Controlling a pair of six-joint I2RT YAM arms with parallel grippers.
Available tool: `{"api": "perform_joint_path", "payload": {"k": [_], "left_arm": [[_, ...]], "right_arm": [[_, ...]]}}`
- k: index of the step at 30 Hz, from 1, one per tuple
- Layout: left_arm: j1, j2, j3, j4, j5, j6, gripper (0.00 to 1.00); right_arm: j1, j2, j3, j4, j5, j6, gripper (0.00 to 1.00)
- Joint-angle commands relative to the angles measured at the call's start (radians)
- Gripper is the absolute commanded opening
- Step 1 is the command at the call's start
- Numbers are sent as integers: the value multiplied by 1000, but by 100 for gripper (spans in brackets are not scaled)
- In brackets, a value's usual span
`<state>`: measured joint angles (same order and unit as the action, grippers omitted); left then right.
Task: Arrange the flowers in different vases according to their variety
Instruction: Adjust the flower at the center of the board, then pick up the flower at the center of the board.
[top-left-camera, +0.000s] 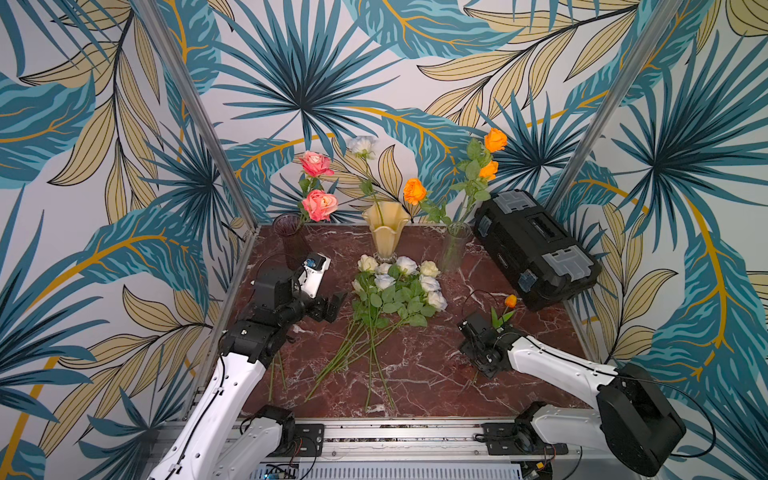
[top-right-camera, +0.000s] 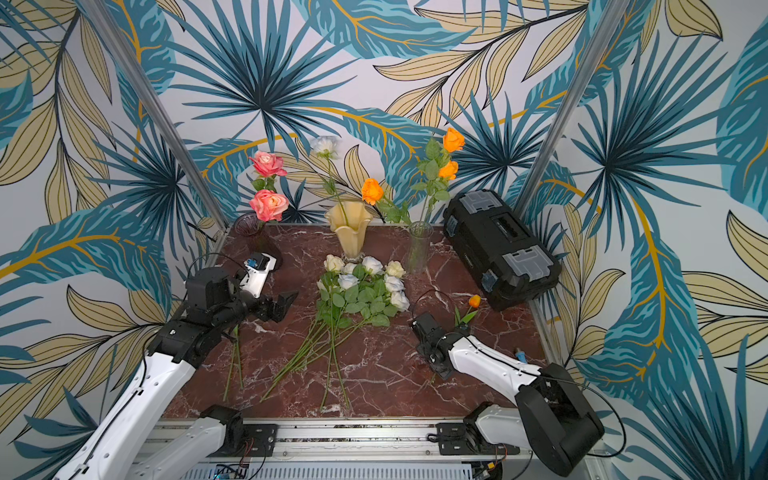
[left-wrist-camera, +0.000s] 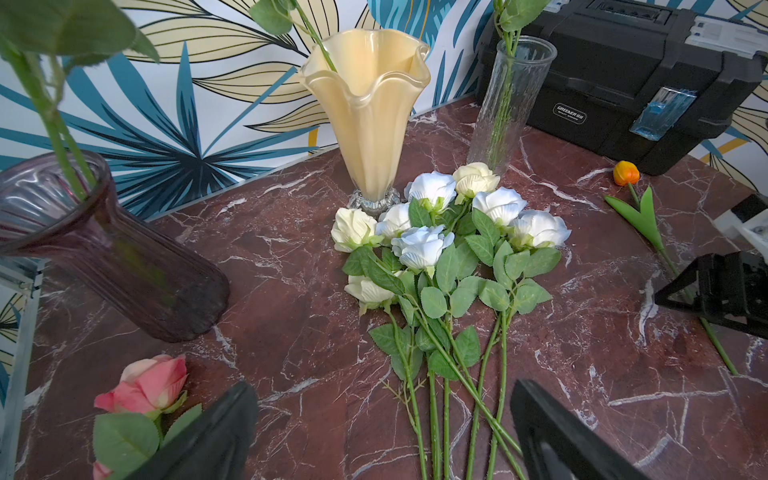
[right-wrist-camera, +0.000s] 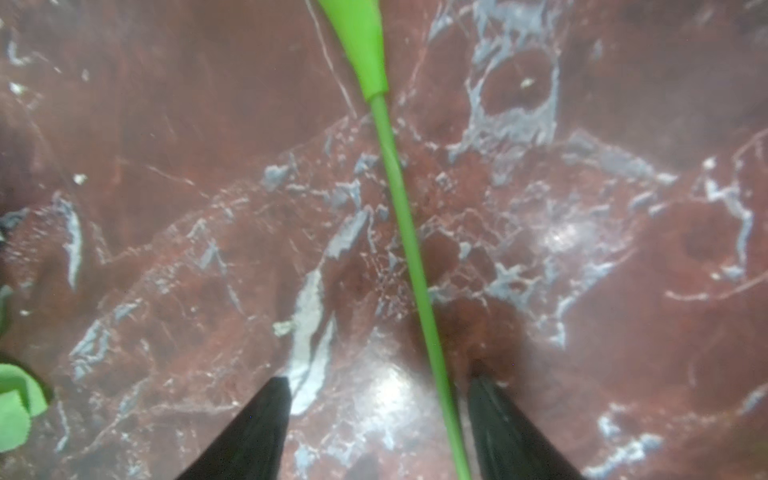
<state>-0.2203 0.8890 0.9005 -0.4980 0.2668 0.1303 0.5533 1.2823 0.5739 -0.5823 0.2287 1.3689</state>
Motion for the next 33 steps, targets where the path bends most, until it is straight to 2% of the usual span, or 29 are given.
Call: {"api": "perform_joint_path", "payload": {"k": [1,8,11,17,20,27,33], "left_arm": [[-4,-16,28,9,6,-1,100],[-4,-41,23,-7,-3,4,100],[-3,-54,10,-9,-10,5,100],[-2,-72,-15,2,-8,-5,100],[-2,-68,-16,3,-4,-4,100],[-2,-59,1,-3,-15,6,100],[-2,-57,7,-4,-14,6,100]], "right_arm": [[4,101,-61,-187,-260,9,66],[6,101,17,-363,-271,-51,52],[5,89,-8,-382,-265,-43,41],[7,104,-30,-306,-198,-5,40],[6,144,-3,-302,-177,-16,35],[8,168,12,-292,-159,-34,0],[35,121,89,-334,-69,-64,0]]}}
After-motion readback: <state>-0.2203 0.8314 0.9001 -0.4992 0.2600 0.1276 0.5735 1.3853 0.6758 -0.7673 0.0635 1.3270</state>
